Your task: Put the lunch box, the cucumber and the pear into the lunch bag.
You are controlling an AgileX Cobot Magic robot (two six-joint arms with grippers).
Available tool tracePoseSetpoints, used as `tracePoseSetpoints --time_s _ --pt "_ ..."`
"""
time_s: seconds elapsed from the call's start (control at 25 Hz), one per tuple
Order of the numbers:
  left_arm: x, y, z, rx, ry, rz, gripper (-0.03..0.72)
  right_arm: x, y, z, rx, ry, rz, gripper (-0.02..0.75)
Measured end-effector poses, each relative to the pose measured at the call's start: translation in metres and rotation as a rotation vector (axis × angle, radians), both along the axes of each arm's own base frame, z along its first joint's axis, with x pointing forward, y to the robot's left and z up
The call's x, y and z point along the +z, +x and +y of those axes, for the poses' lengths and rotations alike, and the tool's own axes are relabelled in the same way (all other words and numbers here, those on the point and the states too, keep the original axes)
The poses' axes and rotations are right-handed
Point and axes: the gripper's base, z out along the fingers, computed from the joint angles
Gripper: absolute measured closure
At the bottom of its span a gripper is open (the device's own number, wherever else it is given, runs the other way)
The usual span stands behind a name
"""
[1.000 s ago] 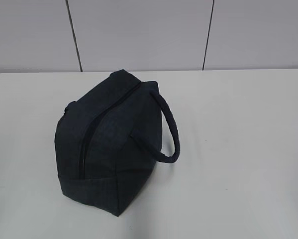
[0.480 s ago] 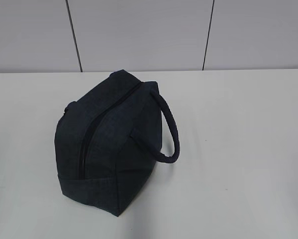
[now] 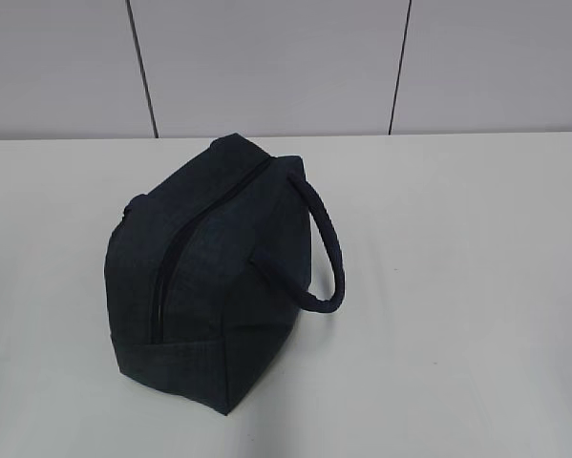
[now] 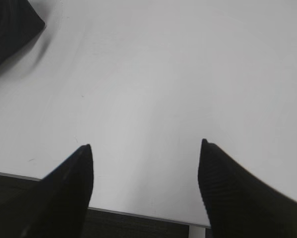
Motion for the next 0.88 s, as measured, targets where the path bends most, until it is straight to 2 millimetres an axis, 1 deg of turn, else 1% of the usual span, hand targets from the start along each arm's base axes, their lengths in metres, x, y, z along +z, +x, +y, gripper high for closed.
tracePoseSetpoints --time_s 0.44,0.56,0.64,0.88 --pt "0.0002 -0.0001 0.0 0.0 -0.001 -0.003 0.346 0.0001 0.0 0.0 0.0 0.0 -0.001 0.221" --pt "-0.0001 -0.0034 0.0008 0.005 -0.006 -0.024 0.346 0.0001 0.0 0.0 0.0 0.0 -0.001 0.221" --pt "-0.0001 -0.0046 0.0007 0.028 -0.007 -0.031 0.346 0.0002 0.0001 0.0 0.0 0.0 -0.002 0.221" --pt "-0.0002 -0.005 -0.0012 0.181 -0.005 -0.032 0.346 0.0002 -0.0001 0.0006 -0.051 0.0 -0.002 0.221"
